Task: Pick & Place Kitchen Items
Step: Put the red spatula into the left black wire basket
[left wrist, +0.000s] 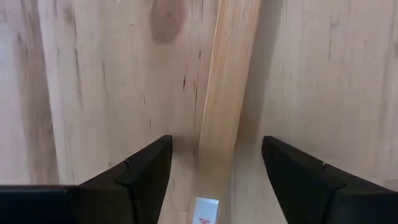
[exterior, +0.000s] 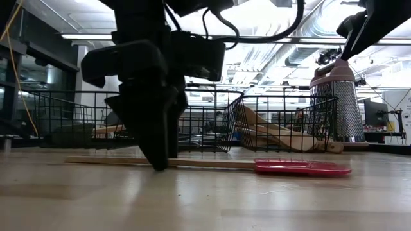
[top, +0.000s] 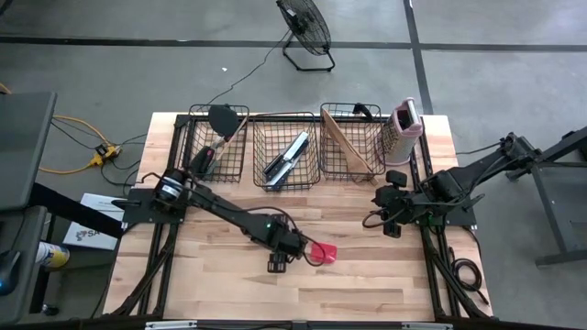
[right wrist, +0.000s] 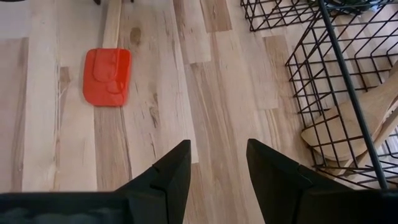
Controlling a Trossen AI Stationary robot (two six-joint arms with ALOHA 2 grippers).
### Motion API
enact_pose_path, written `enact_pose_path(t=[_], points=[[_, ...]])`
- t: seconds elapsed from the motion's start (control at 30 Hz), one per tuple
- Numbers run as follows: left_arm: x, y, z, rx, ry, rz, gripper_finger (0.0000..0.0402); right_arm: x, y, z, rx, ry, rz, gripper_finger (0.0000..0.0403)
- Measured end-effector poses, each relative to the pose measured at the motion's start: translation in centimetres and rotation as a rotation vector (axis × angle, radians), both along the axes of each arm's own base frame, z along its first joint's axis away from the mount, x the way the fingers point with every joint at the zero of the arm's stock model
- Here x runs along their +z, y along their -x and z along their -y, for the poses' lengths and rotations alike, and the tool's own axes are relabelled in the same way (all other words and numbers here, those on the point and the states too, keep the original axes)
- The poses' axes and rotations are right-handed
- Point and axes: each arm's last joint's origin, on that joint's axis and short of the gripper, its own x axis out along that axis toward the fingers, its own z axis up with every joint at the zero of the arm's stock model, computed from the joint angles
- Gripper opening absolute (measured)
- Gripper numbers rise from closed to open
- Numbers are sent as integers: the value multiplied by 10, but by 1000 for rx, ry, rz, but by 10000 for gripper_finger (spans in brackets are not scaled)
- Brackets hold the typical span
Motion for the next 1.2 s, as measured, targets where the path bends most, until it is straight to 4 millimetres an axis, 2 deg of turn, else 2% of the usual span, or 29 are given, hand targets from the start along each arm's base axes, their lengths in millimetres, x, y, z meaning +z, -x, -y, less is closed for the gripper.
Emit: enact_pose_path(t=[0.17,0.63,0.73,0.93,1.03,1.2], points=[[-9,-1,-4,5,15,-50,209,0,0,0,0,0,0,149],[-28,-1,-3,-2,40,-123,57,0,0,0,0,-1,2,149],[-26,0,-3,-1,52,-124,54,0,0,0,1,-3,1,149],[-2,2,-2,42,114,-63,54,0,0,0,1,-2,-3,149],[14,9,-4,61,128,-60,54,0,0,0,2,-2,-3,149],[51,20,-7,80,161,5,54,0,0,0,2,0,-6,149]])
